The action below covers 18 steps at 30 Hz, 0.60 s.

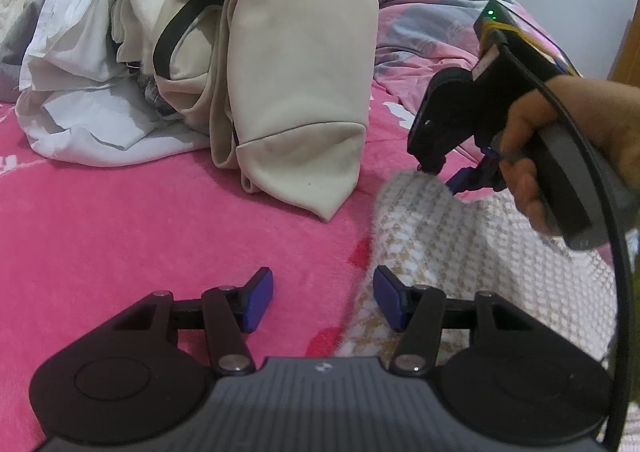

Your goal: Fold clothes

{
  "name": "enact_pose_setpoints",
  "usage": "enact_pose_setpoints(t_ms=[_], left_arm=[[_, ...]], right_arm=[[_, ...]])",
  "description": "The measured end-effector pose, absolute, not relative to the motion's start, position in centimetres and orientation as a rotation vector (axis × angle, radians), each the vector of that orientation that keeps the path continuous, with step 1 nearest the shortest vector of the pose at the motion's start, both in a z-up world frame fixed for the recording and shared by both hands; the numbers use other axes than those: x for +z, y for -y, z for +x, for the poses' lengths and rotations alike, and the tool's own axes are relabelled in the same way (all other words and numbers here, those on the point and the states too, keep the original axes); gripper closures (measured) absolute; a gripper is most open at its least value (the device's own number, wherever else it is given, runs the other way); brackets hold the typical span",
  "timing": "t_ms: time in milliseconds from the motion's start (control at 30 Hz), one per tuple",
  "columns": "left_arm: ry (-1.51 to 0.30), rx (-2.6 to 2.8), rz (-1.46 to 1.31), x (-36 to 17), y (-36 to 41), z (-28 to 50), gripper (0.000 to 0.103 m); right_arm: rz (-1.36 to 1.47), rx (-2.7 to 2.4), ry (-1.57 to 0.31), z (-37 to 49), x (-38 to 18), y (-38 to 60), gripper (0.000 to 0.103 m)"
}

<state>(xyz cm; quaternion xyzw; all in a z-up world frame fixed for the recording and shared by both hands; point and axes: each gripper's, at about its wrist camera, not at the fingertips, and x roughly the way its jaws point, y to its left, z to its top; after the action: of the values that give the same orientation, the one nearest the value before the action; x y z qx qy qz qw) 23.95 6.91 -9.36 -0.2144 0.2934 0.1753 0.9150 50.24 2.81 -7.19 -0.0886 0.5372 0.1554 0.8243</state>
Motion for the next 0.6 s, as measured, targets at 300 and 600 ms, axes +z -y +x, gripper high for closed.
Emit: enact_pose_setpoints(t_ms=[300, 600], left_arm=[[-0.596, 0.374, -0.439, -9.5, -6.8, 23.8, 0.046], [-0.591, 0.370, -0.470, -9.7, -7.3, 23.9, 0.046]], right_arm=[[0.020, 0.394, -1.046, 49.7, -7.1, -0.3, 0.086], [-0.006, 0.452, -0.917, 48.8, -8.8, -0.4, 0.081]])
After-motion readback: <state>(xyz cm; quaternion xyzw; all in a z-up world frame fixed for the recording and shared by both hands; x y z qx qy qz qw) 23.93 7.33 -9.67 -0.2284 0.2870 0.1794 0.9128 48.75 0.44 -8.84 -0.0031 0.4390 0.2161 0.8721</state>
